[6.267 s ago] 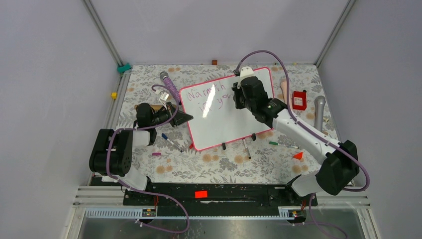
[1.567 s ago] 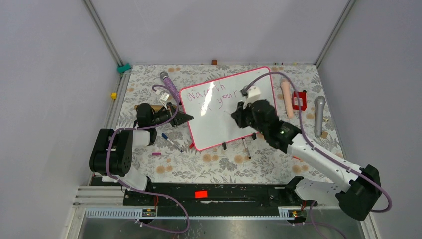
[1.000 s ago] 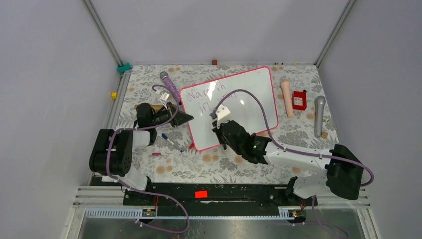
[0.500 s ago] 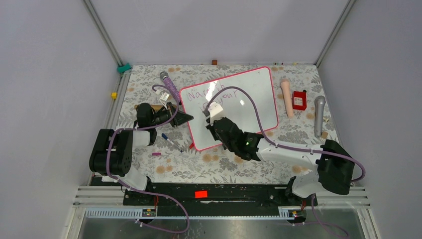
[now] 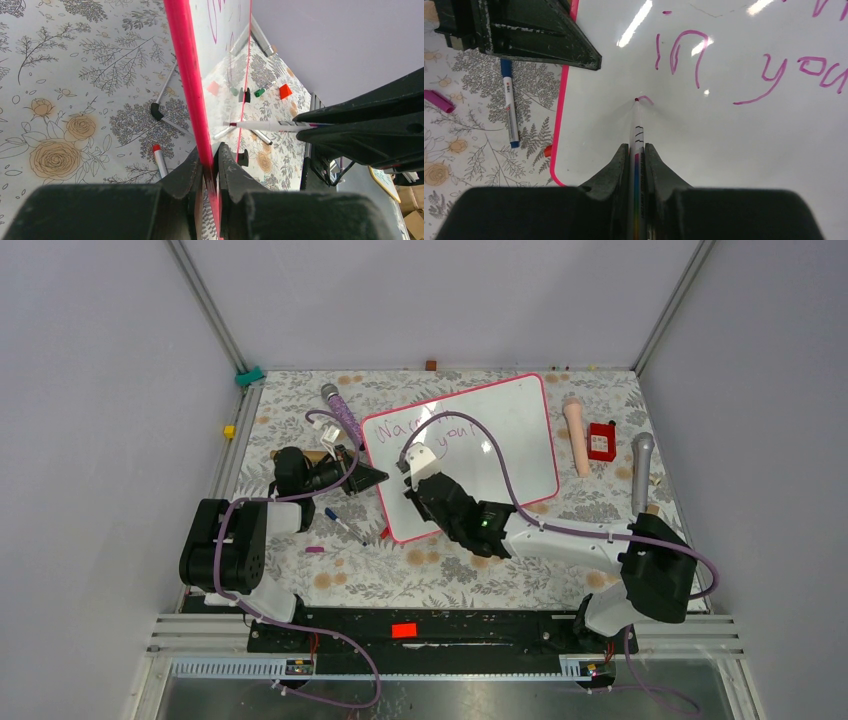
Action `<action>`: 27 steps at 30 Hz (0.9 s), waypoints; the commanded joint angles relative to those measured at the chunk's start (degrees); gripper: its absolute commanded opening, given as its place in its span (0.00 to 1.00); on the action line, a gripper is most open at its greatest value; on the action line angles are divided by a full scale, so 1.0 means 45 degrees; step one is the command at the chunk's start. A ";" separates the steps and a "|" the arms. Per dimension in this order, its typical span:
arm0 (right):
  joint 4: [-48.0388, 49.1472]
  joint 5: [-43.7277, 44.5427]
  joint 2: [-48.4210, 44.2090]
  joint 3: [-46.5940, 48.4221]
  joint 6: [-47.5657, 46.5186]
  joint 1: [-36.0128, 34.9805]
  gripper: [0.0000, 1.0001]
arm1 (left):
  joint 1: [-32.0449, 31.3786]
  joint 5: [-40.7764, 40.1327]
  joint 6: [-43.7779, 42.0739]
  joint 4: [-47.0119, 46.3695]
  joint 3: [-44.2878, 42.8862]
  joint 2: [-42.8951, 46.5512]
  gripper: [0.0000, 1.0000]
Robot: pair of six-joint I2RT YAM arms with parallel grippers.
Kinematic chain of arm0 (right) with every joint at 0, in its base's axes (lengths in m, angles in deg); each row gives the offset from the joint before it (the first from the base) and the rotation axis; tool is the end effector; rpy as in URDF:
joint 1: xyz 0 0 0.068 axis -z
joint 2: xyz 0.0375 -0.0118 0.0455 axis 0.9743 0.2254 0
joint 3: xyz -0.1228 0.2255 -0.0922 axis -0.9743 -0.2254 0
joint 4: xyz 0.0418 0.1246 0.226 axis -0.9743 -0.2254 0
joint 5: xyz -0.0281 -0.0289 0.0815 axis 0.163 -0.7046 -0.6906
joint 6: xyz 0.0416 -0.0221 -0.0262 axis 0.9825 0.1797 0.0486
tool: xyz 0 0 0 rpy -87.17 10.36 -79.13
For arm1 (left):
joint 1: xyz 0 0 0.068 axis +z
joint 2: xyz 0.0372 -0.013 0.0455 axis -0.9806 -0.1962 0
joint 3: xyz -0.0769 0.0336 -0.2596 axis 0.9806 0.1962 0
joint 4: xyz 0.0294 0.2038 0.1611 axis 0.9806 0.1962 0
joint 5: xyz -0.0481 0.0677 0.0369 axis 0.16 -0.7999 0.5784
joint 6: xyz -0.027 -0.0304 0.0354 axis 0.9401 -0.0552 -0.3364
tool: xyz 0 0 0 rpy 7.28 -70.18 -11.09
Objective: Write a sentence on the whiteboard
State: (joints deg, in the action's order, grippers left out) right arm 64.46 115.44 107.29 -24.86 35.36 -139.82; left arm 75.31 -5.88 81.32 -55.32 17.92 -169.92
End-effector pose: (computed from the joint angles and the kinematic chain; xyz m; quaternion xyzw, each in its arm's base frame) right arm 0.1734 0.2999 0.2702 -0.2818 0.7612 0.1161 0.5724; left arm 0.2811 -0.0474 0.1800 0.1596 0.7113 -0.5296 0.4337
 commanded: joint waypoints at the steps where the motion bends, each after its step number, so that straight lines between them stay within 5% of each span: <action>1: -0.0415 -0.0880 0.0088 0.0414 0.0284 -0.0096 0.00 | 0.0047 -0.0939 -0.1645 0.0010 0.0193 -0.0140 0.00; 19: -0.1527 0.0914 -0.0541 -0.0566 0.0366 -0.0096 0.00 | 0.0069 -0.0925 -0.1630 -0.0096 0.0242 -0.0116 0.00; 27: -0.1731 -0.0136 -0.0645 -0.0930 0.0744 -0.0096 0.00 | 0.0067 -0.0938 -0.1606 -0.0105 0.0242 -0.0121 0.00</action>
State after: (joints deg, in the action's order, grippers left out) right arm 58.62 115.92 105.02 -27.85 37.05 -140.35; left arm 75.33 -5.92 81.34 -55.32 17.94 -169.94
